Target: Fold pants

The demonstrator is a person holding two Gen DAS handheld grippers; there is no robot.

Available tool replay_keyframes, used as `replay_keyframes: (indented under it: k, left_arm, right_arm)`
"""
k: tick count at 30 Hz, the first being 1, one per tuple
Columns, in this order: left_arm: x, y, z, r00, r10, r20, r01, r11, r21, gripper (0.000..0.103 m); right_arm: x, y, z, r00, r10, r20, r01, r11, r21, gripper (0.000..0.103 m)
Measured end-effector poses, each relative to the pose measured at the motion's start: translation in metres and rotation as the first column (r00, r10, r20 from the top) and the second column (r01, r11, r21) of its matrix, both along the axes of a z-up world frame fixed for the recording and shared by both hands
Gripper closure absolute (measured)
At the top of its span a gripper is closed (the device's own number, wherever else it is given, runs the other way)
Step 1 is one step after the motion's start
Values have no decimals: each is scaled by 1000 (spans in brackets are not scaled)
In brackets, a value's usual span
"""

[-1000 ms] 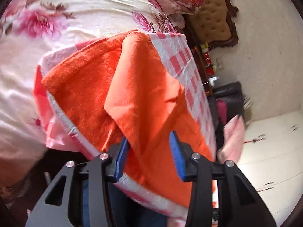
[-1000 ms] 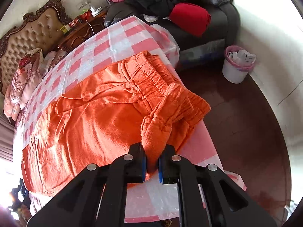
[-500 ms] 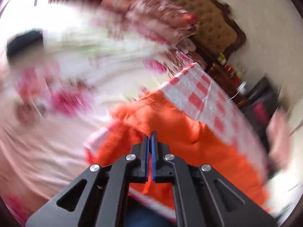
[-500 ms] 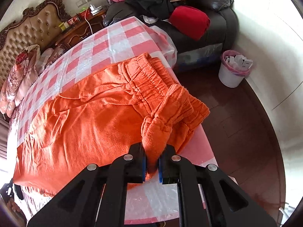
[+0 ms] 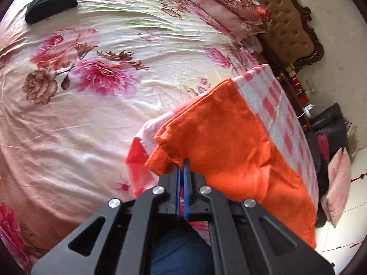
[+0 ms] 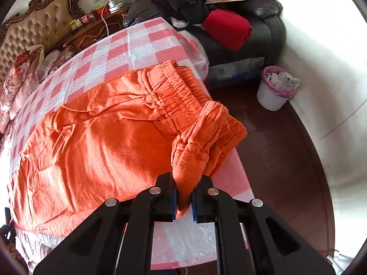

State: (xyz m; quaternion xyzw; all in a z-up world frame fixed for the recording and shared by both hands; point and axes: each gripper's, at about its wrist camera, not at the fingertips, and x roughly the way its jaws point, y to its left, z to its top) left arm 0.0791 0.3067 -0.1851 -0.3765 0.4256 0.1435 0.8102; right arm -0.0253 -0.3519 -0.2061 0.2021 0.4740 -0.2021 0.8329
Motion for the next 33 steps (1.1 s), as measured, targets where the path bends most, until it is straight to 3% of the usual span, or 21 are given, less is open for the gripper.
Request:
replay_keyframes:
  k: [4, 7, 8, 10, 11, 12, 13, 15, 16, 18, 19, 20, 21, 23, 26, 31, 32, 33]
  left_arm:
    - [0, -10, 5, 999, -28, -15, 29, 997, 67, 101]
    - [3, -7, 16, 1000, -10, -22, 12, 995, 100, 84]
    - [4, -5, 23, 1000, -1, -8, 3, 991, 135, 77]
    - [18, -1, 42, 999, -25, 26, 18, 970, 243, 75]
    - [30, 0, 49, 997, -63, 48, 47, 962, 270, 66]
    - [57, -2, 53, 979, -189, 71, 162, 947, 278, 46]
    - [81, -6, 51, 957, -285, 53, 257, 918, 301, 44]
    - [115, -13, 45, 932, -363, -27, 345, 857, 383, 46]
    - [138, -16, 39, 904, -422, -73, 415, 820, 393, 46]
    - [166, -17, 27, 870, -475, -132, 488, 788, 375, 48]
    - [175, -16, 21, 862, -479, -164, 504, 777, 376, 55]
    - [182, -13, 16, 856, -485, -179, 515, 774, 368, 76]
    - [187, -9, 17, 848, -502, -169, 529, 776, 345, 83]
    - [194, -11, 20, 834, -518, -191, 550, 753, 361, 86]
    - [207, -13, 19, 826, -520, -218, 562, 732, 384, 86]
    - [217, -18, 20, 842, -499, -206, 538, 747, 390, 86]
    - [217, -19, 21, 847, -492, -201, 530, 753, 390, 83]
    - [216, -19, 22, 855, -483, -190, 517, 765, 384, 73]
  right_arm:
    - [-10, 7, 0, 1000, -8, -22, 7, 999, -47, 95]
    - [-12, 7, -6, 999, -5, -33, 3, 999, -49, 95]
    - [-12, 7, -5, 999, -4, -34, 2, 999, -51, 95]
    - [-11, 9, -5, 999, -2, -39, 0, 998, -58, 95]
    - [-11, 10, -6, 999, 1, -43, -4, 998, -64, 95]
    - [-10, 10, -7, 999, 2, -47, -5, 998, -65, 95]
    - [-9, 10, -8, 999, 1, -49, -4, 998, -66, 94]
    - [-9, 11, -8, 999, -1, -52, -3, 998, -70, 94]
    - [-10, 12, -8, 999, -2, -51, -1, 997, -72, 94]
    - [-12, 12, -8, 999, -8, -50, 4, 998, -69, 94]
    - [-13, 11, -9, 999, -14, -52, 10, 998, -67, 94]
    - [-13, 11, -10, 998, -19, -53, 15, 998, -65, 94]
    - [-13, 11, -10, 998, -21, -54, 17, 998, -66, 94]
    - [-14, 13, -10, 998, -26, -61, 21, 997, -74, 94]
    - [-17, 15, -10, 997, -35, -63, 31, 997, -68, 94]
    - [-26, 12, -14, 998, -48, -45, 46, 998, -35, 94]
    - [-29, 10, -14, 998, -48, -28, 48, 999, -16, 92]
    - [-32, 6, -13, 999, -50, -7, 50, 999, 15, 90]
